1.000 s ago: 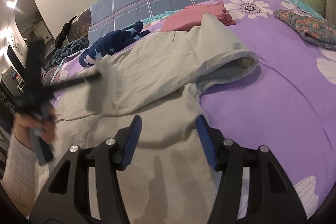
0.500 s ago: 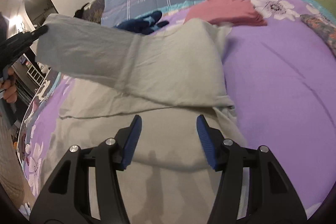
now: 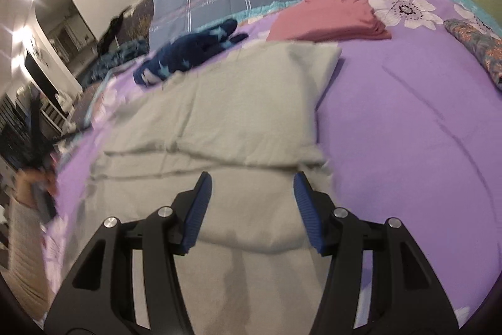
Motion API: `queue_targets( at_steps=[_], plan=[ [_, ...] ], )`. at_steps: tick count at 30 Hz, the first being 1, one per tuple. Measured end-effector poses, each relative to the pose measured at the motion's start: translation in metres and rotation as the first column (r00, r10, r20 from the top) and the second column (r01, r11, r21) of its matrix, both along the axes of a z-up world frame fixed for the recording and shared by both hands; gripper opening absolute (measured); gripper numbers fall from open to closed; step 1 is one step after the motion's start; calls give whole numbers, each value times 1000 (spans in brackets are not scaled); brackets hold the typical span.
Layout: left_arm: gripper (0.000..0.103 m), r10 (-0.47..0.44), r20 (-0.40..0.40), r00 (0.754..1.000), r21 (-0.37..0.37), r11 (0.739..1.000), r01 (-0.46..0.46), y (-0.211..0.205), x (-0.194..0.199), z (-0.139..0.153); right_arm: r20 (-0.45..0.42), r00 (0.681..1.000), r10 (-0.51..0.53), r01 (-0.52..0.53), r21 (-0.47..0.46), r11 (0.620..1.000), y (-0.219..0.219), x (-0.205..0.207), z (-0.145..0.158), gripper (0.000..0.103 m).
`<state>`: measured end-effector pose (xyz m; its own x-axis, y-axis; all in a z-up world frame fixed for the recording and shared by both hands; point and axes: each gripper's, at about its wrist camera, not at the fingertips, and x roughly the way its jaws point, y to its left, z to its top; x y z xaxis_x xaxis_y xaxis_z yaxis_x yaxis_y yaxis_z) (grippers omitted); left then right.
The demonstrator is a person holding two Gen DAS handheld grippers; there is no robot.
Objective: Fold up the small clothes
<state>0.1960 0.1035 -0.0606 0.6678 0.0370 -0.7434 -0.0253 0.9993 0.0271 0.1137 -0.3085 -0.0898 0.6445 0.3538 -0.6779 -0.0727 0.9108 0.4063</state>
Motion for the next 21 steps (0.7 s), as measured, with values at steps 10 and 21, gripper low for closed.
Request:
queue_targets(
  at_steps=[10, 21],
  plan=[
    [53, -70, -36, 997, -10, 997, 70, -27, 5, -28, -65, 982, -179, 182, 53, 982, -61, 76, 13, 40],
    [4, -74, -96, 993, -95, 993, 65, -14, 9, -47, -53, 991, -125, 123, -31, 992, -41, 66, -1, 44]
  ],
)
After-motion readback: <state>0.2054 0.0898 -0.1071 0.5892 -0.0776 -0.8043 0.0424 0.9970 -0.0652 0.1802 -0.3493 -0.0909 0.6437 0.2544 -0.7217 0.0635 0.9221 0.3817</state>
